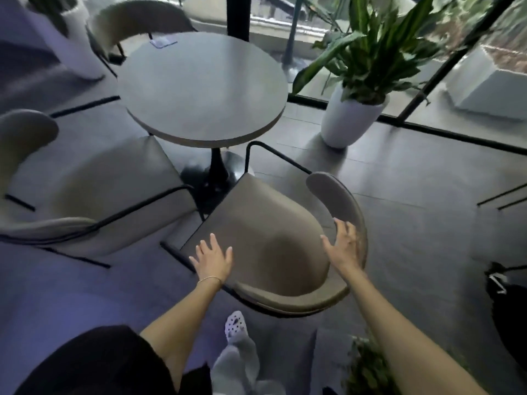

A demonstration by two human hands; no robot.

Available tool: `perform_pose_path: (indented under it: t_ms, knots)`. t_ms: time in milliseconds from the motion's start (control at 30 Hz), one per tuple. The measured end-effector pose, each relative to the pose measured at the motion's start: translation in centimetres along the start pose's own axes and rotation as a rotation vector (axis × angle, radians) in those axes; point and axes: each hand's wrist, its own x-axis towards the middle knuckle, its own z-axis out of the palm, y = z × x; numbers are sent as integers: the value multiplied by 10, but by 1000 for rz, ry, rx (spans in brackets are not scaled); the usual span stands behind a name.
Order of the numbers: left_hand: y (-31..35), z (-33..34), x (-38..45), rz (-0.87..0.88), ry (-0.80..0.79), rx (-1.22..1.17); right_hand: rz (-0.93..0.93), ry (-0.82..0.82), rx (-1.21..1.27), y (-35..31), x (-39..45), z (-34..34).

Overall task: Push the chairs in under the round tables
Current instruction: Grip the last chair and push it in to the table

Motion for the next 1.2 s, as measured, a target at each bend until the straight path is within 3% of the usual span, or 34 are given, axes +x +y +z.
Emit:
perform_pose_path:
  t_ms: [567,767,967,1200]
  knots:
    - [9,53,22,-534,236,-409,-312,-116,-341,-17,181,21]
    - [24,66,40,-671,371,-401,-342,-180,-508,-28,233,27]
    - [26,65,45,-644,416,-383,-426,-196,-525,-10,250,19]
    - [53,53,78,-411,314,-333,-268,-191,-456,32,264,-7]
